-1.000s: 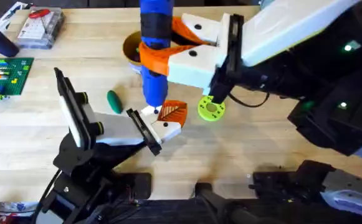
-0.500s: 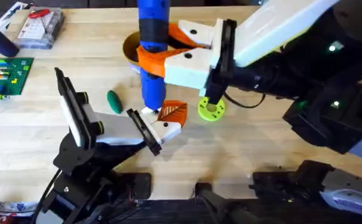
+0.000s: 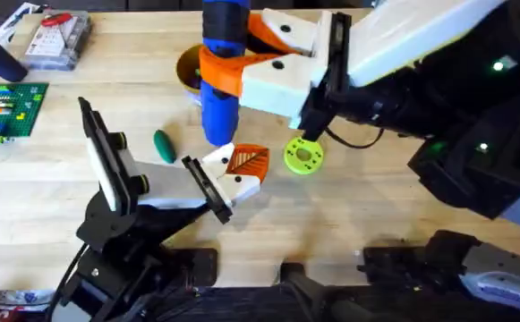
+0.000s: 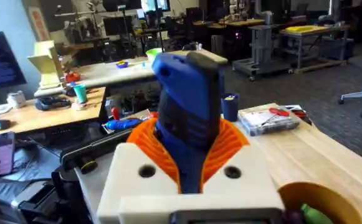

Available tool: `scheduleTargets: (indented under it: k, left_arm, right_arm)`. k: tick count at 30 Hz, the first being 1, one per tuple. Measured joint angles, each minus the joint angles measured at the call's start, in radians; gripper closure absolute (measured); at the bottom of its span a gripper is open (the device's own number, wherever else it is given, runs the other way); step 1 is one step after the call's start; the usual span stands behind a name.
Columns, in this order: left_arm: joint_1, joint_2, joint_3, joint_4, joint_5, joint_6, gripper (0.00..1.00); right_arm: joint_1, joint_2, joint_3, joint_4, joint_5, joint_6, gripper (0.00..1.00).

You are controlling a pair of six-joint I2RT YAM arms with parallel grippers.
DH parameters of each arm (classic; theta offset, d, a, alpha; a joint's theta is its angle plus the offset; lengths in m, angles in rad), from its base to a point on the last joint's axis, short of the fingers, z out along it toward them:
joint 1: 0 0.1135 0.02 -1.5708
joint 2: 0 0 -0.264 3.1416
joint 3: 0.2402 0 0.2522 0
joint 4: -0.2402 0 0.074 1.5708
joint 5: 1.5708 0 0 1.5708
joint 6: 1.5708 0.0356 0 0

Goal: Pick up the gripper from the table and insert it into the empty holder that is missing its gripper. Then pick up a screw, insert it into the mounting hole, and use the screwdriver to tighten it. Finally, clean up the table by picking up the vegetable and placing it into the bucket.

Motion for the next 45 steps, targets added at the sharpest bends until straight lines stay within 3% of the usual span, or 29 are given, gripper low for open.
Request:
scheduleTargets:
  k: [13,45]
  left_arm:
    - [0.0,0.0,0.0,0.0,0.0,0.0,0.987]
    - [0.0,0.0,0.0,0.0,0.0,0.0,0.987]
  right_arm:
    - [-0.026,-0.056,0.0,-0.004,-0.007,0.017,0.886]
    - [-0.017,-0.01,0.0,-0.055,-0.034,0.039,0.886]
